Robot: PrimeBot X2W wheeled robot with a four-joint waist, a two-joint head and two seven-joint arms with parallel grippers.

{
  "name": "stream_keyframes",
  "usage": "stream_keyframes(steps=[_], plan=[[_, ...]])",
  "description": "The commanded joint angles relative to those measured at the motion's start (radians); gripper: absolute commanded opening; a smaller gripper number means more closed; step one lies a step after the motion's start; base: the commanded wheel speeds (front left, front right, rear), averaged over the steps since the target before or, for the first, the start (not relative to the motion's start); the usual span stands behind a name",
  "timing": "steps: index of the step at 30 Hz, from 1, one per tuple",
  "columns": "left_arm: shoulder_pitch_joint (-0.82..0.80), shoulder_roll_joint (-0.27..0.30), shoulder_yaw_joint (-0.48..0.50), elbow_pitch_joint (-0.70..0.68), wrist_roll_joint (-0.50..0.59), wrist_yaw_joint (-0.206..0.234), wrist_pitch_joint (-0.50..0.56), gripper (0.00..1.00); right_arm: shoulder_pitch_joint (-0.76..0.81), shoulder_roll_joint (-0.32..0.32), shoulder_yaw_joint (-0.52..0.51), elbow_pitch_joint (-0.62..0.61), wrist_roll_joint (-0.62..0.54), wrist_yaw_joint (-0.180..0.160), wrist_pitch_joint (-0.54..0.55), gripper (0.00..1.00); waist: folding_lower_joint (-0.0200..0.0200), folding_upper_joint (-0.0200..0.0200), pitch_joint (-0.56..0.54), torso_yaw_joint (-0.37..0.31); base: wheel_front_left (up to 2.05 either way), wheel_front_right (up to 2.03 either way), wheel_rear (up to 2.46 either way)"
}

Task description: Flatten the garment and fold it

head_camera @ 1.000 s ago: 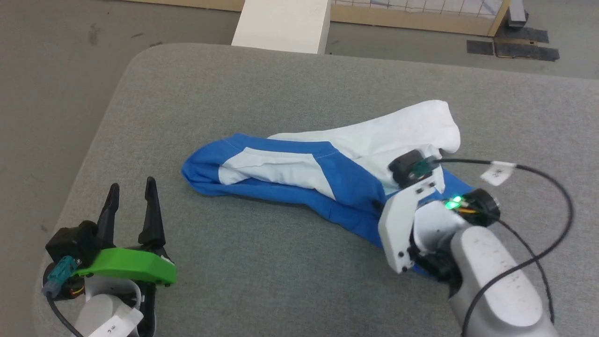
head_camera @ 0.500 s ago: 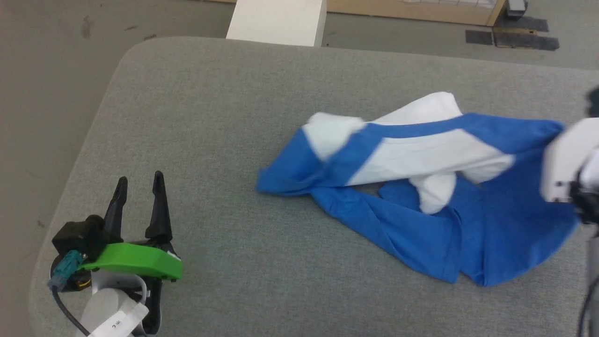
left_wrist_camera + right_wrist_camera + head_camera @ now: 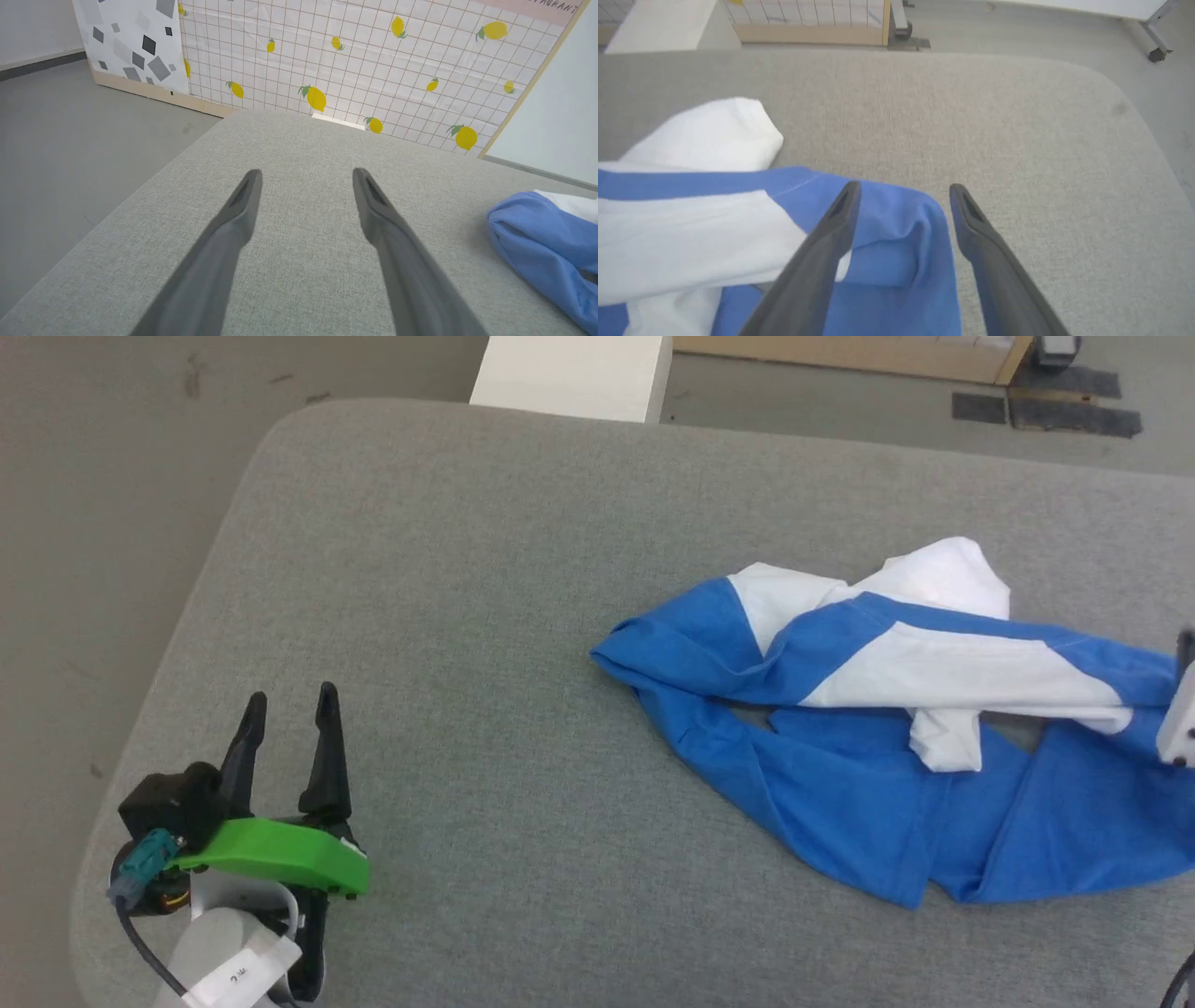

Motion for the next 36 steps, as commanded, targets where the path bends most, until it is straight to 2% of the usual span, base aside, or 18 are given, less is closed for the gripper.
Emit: stream_keyframes(steps=[1, 7, 13, 18, 24, 30, 32, 36], plan=[[-0.005, -0.005, -0.001, 0.004, 0.002, -0.005, -0.004, 1.0, 0.009, 0.017, 0.006, -0.026, 0.043, -0.002, -0.079, 1.0, 0.0, -0.0001, -0.041, -0.019, 0.0, 0.0, 0.0], [0.016, -0.013, -0.023, 0.025, -0.001, -0.008, 0.0, 1.0, 0.131, 0.064, 0.017, -0.101, 0.209, -0.002, -0.25, 1.0, 0.0, -0.0001, -0.1, -0.047, 0.0, 0.0, 0.0], [0.039, -0.023, -0.038, 0.017, -0.011, -0.002, 0.017, 1.0, 0.311, 0.07, 0.068, -0.118, 0.387, -0.002, -0.323, 1.0, 0.0, -0.0001, -0.133, -0.085, 0.0, 0.0, 0.0], [-0.001, -0.035, -0.085, 0.006, -0.031, -0.008, 0.09, 1.0, 0.382, 0.07, 0.098, -0.102, 0.427, -0.002, -0.363, 1.0, 0.0, -0.0001, -0.131, -0.121, 0.0, 0.0, 0.0], [-0.237, -0.017, -0.245, 0.042, -0.066, -0.021, 0.366, 1.0, 0.369, 0.07, 0.114, -0.105, 0.428, -0.002, -0.36, 1.0, 0.0, -0.0001, -0.082, -0.163, 0.0, 0.0, 0.0], [-0.479, 0.037, -0.522, 0.118, -0.2, -0.023, 0.789, 1.0, 0.344, 0.07, 0.128, -0.097, 0.435, -0.002, -0.366, 1.0, 0.0, -0.0001, -0.019, -0.213, 0.0, 0.0, 0.0], [-0.53, 0.057, -0.596, 0.12, -0.245, -0.023, 0.886, 1.0, 0.339, 0.07, 0.127, -0.086, 0.439, -0.002, -0.373, 1.0, 0.0, -0.0001, -0.001, -0.227, 0.0, 0.0, 0.0], [-0.602, 0.107, -0.714, 0.117, -0.285, -0.023, 0.971, 1.0, 0.334, 0.07, 0.132, -0.067, 0.45, -0.002, -0.391, 1.0, 0.0, -0.0001, 0.032, -0.251, 0.0, 0.0, 0.0]])
